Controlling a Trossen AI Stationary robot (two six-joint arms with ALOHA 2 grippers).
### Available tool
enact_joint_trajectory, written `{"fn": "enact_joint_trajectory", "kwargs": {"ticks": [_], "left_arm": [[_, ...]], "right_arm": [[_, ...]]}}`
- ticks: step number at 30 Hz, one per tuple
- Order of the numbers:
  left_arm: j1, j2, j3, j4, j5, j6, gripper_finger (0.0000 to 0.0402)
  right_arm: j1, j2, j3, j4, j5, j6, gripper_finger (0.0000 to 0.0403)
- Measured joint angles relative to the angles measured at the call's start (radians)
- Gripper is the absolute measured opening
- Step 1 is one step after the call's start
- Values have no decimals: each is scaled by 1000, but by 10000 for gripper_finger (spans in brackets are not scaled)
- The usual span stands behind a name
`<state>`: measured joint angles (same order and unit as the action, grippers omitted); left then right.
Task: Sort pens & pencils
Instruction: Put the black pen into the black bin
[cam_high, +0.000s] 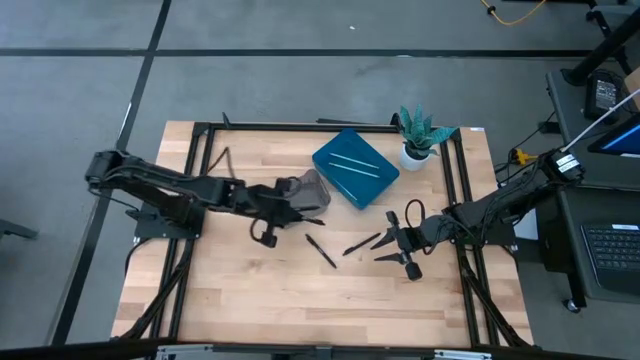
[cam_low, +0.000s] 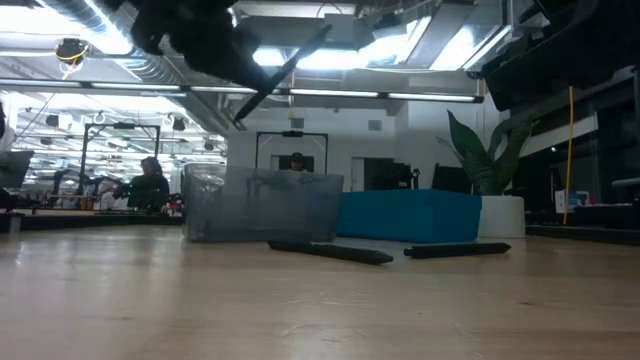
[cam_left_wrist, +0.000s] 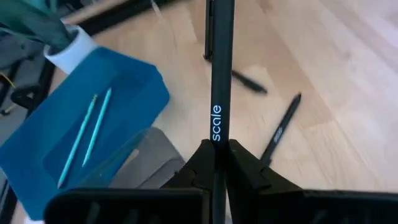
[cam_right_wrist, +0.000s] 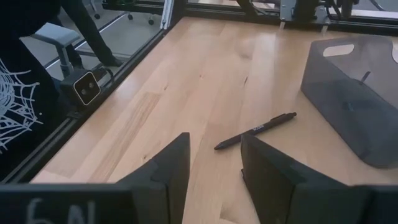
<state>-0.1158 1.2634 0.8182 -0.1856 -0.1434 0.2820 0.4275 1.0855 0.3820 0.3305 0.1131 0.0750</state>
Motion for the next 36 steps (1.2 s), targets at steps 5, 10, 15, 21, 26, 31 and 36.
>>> {"fn": "enact_joint_trajectory", "kwargs": {"ticks": [5,10,15,21,26,31,36], "left_arm": [[21,-68,-180,226,-1,-45,12],[56,-90,-244,394,-8,-64,12],[87,-88,-248,394,-131,-133,12],[90,-88,-248,382,-246,-193,12],[89,-88,-248,322,-247,-249,12],[93,-88,-248,236,-224,-335,12],[141,-88,-248,184,-96,-413,12]], "right_arm": [[0,0,0,2,0,-1,145],[0,0,0,11,0,-2,145],[0,0,0,10,0,-5,145],[0,0,0,4,0,-8,145],[0,0,0,4,0,-27,145],[0,0,0,4,0,-27,145],[0,0,0,9,0,-27,145]]}}
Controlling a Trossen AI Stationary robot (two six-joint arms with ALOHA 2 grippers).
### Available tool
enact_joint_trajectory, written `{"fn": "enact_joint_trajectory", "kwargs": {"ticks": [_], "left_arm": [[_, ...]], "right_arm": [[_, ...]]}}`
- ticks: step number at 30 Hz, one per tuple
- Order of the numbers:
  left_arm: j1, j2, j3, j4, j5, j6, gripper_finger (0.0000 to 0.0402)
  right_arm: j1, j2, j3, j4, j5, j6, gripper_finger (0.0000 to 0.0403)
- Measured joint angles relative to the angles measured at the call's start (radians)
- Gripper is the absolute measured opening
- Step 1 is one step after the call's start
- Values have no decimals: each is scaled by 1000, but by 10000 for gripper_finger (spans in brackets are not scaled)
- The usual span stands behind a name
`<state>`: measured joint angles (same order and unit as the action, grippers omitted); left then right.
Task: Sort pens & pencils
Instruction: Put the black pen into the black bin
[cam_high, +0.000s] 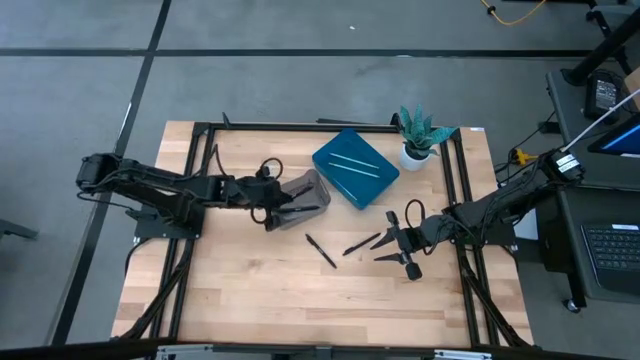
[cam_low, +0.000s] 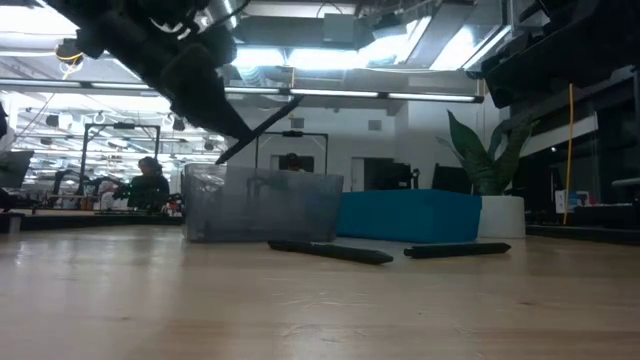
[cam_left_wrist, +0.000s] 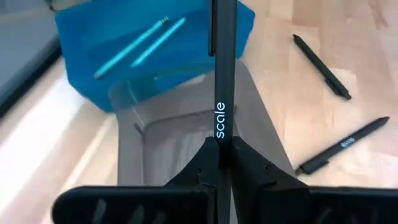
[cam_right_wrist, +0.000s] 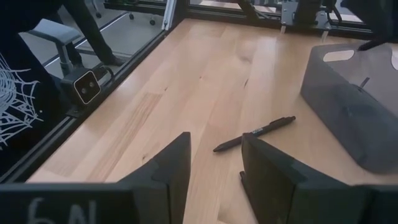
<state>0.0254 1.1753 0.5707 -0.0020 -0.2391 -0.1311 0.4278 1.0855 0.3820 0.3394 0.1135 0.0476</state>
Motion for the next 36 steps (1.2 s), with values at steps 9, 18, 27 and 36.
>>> {"fn": "enact_joint_trajectory", "kwargs": {"ticks": [9,18,27,36], "left_arm": [[100,0,1,-54,150,-62,12],[118,55,156,-376,152,-91,12],[119,247,287,-503,162,-71,12],[138,394,329,-505,258,-26,12]], "right_arm": [[0,0,0,1,14,-3,145],[0,0,0,-14,79,-30,145],[0,0,-1,-21,78,-32,145],[0,0,-1,-23,78,-28,145]]}}
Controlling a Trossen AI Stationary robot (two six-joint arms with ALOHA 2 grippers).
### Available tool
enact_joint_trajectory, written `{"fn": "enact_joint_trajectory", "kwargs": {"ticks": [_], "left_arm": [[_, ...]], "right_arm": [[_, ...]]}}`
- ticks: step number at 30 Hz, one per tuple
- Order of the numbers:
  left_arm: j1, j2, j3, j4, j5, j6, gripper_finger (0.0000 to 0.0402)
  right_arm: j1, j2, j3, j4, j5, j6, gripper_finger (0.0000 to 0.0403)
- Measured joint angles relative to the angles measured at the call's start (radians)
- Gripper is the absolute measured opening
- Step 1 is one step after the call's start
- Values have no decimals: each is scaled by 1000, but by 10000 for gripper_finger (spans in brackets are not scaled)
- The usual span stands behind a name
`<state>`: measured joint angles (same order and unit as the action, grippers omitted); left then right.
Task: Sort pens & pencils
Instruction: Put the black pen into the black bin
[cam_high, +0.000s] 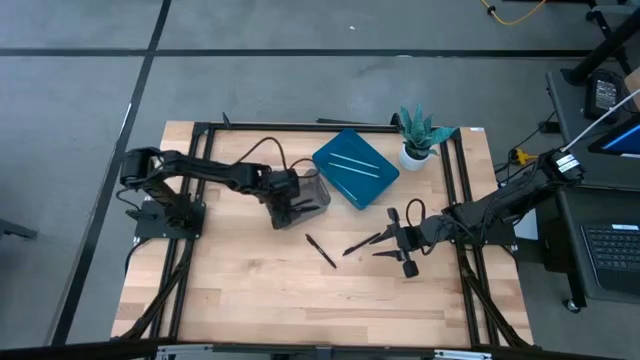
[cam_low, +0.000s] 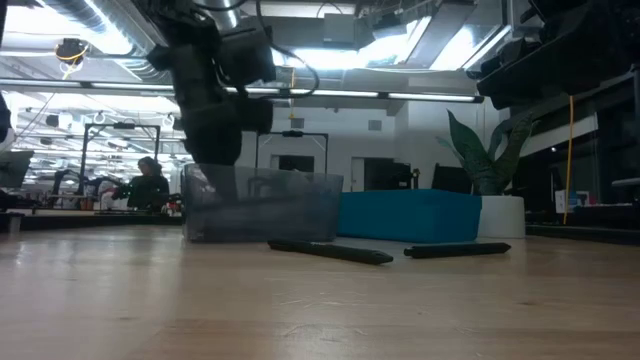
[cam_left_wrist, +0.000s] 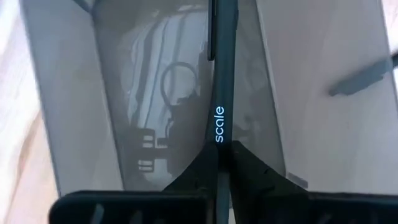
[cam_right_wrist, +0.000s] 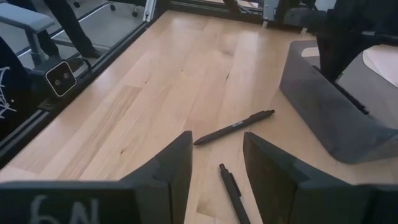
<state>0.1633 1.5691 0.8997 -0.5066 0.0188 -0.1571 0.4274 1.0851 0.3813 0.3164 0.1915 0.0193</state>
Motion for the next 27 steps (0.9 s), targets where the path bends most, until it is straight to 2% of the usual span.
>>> {"fn": "enact_joint_trajectory", "kwargs": {"ticks": [3,8,11,19,23,27], "left_arm": [[3,3,0,10,3,11,21],[3,-13,1,41,-17,44,76],[3,-11,1,46,-41,45,93],[0,-35,4,39,-61,136,94],[-15,-63,93,-39,-80,185,93],[-42,-88,197,-92,-148,199,93]], "right_arm": [[0,0,0,0,0,1,145],[0,0,0,-1,0,1,145],[0,0,0,-2,0,1,145],[0,0,0,-5,0,0,145],[0,0,0,-4,0,0,145],[0,0,0,-2,0,6,145]]}}
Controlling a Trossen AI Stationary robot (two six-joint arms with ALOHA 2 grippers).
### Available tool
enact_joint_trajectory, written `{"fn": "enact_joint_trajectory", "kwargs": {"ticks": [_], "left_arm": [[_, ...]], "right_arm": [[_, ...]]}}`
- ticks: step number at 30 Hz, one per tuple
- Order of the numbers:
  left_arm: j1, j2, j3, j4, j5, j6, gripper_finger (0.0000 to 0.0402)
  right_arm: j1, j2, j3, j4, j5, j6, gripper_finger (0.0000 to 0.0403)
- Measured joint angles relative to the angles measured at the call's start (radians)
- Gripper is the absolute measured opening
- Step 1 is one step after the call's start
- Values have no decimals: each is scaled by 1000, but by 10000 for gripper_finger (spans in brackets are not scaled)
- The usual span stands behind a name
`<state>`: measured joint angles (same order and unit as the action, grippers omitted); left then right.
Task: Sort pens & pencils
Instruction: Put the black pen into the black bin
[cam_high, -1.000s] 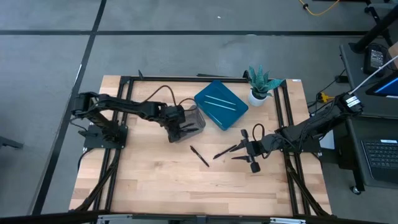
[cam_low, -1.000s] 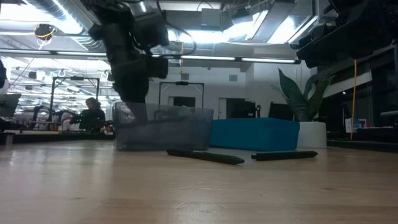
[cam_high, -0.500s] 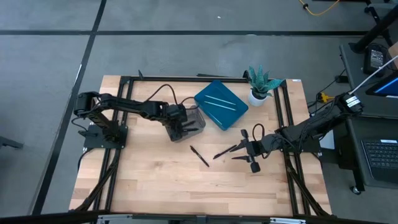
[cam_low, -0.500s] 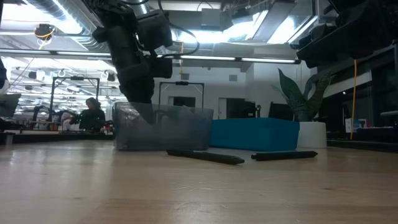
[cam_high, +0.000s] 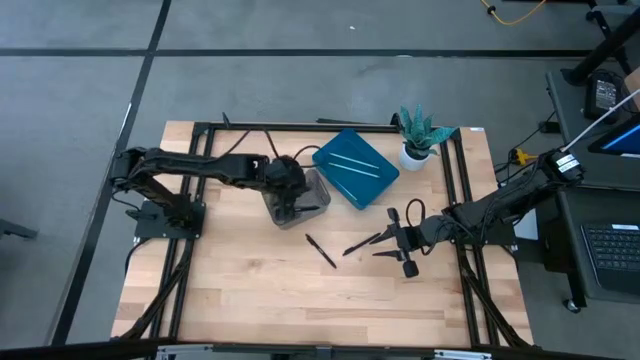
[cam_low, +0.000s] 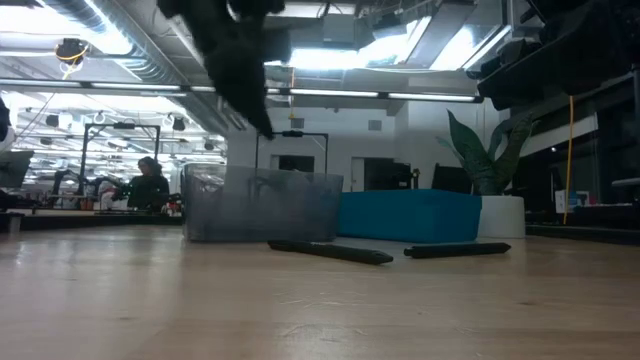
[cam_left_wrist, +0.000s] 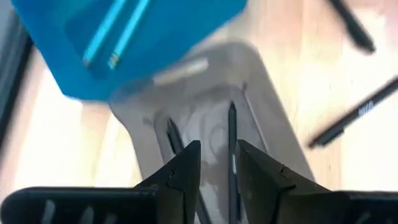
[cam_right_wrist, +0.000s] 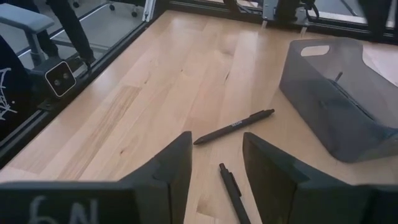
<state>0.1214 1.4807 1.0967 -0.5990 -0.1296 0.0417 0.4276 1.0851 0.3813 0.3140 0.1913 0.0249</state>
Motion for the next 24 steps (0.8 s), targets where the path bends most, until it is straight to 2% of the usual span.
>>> {"fn": "enact_joint_trajectory", "kwargs": {"ticks": [13,19,24], "left_arm": [[-123,-20,31,8,-11,48,94],[-230,26,31,32,-11,88,94],[-304,75,31,117,-6,143,94]], "right_arm": [[0,0,0,-6,-1,27,145],[0,0,0,-1,-8,27,145],[0,0,0,4,-9,29,145]]}}
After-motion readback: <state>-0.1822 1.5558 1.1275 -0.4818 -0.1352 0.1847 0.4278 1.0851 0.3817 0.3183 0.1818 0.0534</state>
